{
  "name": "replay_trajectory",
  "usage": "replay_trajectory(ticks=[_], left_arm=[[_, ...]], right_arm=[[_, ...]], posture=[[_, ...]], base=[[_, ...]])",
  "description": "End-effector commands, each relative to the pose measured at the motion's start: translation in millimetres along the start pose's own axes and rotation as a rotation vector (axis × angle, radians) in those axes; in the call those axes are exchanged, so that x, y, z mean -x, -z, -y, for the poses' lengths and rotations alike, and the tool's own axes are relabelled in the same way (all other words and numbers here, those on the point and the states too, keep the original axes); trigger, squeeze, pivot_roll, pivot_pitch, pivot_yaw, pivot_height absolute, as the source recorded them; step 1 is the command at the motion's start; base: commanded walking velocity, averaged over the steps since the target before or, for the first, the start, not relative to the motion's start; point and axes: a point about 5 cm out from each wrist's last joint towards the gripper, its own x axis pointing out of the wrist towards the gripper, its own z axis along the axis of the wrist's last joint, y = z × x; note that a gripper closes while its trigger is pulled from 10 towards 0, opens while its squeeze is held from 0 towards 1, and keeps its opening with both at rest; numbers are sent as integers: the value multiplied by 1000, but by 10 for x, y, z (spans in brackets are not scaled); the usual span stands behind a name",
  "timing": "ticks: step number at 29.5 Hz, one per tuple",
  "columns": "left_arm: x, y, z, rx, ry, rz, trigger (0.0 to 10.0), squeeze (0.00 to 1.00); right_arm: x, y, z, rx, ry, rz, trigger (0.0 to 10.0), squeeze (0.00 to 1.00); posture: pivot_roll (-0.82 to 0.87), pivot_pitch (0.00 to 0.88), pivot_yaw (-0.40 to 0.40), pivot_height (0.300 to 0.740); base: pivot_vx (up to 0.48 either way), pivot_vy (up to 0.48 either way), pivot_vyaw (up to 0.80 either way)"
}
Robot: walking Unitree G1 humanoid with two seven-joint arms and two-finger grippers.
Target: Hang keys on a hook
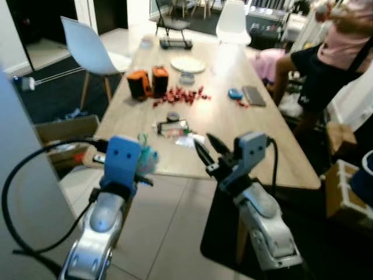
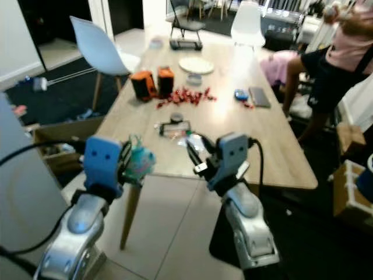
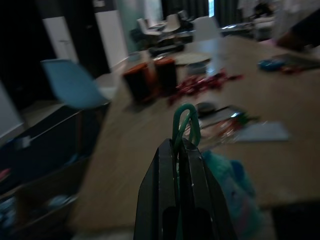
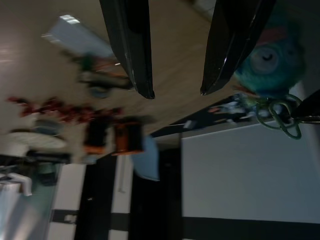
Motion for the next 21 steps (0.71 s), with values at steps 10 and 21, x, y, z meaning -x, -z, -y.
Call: replay_trajectory(ticks=[10,21], left_arm=[[23,-2,22,-5,13,6,10000,0],[35,-5,36,-1,12,4,10000,0]], right_arm=[[15,28,4,8,-1,-10,10000,0],[27,36,4,8,-4,-16,10000,0]], posture=[[150,124,-60,740],[149,135,-61,740]], base=[[-372,0,0],[-96,0,0]])
